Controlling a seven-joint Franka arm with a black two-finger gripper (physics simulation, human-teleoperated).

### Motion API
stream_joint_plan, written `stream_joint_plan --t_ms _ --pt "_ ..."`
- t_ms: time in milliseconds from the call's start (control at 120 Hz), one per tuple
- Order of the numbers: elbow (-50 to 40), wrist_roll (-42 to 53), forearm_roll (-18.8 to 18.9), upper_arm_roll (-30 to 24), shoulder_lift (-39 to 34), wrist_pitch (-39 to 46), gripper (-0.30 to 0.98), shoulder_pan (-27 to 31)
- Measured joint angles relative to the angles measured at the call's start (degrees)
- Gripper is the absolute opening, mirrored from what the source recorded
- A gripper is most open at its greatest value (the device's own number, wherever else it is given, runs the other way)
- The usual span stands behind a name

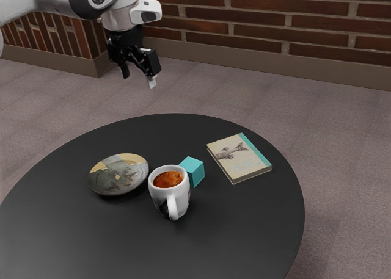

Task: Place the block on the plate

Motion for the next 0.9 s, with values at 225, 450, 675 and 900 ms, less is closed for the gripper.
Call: stream_joint_plan --t_ms 225,450,675,900 --pt "10.8 -0.3 -0.6 0.2 17.7 1.9 0.69 0.1" --pt "19.9 -2.7 -4.3 -0.2 34.2 5.8 0.69 0.0" --pt "10.4 -5.0 -6.5 0.1 33.4 9.3 0.69 -0.1" --pt "8.4 -6.3 -3.8 -0.1 33.2 11.6 0.69 -0.3"
